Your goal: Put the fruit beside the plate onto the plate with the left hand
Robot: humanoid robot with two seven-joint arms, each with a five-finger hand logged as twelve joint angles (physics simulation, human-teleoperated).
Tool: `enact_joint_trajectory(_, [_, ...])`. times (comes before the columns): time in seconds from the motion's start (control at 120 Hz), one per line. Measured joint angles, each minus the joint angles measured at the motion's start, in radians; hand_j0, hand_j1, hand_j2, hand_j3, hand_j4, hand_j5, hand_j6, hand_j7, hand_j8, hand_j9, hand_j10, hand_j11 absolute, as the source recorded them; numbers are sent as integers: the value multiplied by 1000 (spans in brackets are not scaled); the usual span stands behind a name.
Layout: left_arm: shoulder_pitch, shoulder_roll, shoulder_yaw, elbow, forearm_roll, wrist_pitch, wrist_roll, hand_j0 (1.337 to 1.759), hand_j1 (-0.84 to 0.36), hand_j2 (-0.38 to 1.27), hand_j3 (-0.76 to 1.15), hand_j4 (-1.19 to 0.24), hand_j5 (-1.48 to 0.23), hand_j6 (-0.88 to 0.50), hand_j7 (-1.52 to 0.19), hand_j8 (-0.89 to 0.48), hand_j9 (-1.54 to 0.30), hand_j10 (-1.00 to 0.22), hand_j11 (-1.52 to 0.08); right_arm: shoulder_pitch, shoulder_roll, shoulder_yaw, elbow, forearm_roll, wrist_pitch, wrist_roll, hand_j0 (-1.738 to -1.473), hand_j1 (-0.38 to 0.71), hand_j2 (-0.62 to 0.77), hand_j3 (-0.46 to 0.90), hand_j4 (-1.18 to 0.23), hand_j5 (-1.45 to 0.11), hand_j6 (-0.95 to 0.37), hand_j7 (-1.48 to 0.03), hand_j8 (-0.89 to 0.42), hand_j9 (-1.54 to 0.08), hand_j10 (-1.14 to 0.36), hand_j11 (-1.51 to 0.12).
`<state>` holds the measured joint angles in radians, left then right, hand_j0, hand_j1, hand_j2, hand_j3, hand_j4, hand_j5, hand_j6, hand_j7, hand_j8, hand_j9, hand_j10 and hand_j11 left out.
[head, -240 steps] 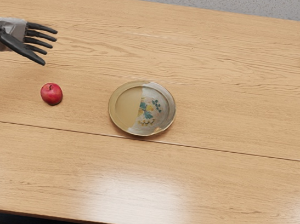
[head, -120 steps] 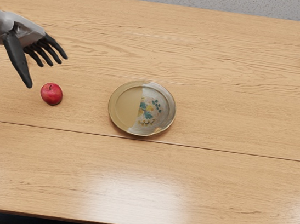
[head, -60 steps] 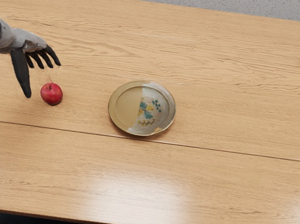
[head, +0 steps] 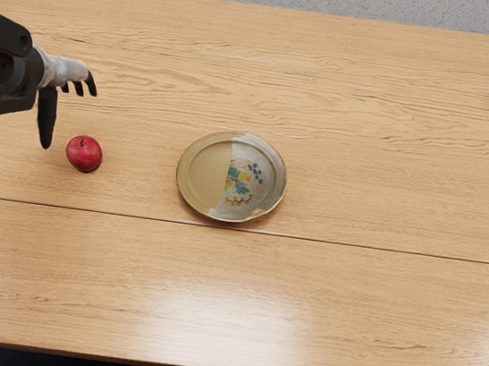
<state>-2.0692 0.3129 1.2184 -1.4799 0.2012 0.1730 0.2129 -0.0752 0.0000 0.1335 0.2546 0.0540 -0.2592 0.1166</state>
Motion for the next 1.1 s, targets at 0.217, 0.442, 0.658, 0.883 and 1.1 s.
enact_joint_trajectory(0.217, [55,-63,0,28,-37,14,2,1658,53,49,0,-247,-321,-247,-321,-247,-321,-247,-321,0,0,0,0,0,0,0,-1658,-308,-7,0,-35,-45,-35,-45,-35,-45,-35,-45])
enact_joint_trajectory(0.442, [100,-104,-3,63,-80,43,2,1658,53,49,0,-247,-321,-247,-321,-247,-321,-247,-321,0,0,0,0,0,0,0,-1658,-308,-7,0,-35,-45,-35,-45,-35,-45,-35,-45])
enact_joint_trajectory(0.658, [143,-146,2,79,-85,141,0,1658,53,50,0,-247,-321,-247,-321,-247,-321,-247,-321,0,0,0,0,0,0,0,-1658,-308,-7,0,-35,-45,-35,-45,-35,-45,-35,-45])
enact_joint_trajectory(0.883, [175,-150,4,76,-85,175,0,1658,53,50,0,-247,-321,-247,-321,-247,-321,-247,-321,0,0,0,0,0,0,0,-1658,-308,-7,0,-35,-45,-35,-45,-35,-45,-35,-45])
enact_joint_trajectory(1.1, [203,-148,4,74,-86,177,-1,1658,53,50,0,-247,-321,-247,-321,-247,-321,-247,-321,0,0,0,0,0,0,0,-1658,-308,-7,0,-35,-45,-35,-45,-35,-45,-35,-45])
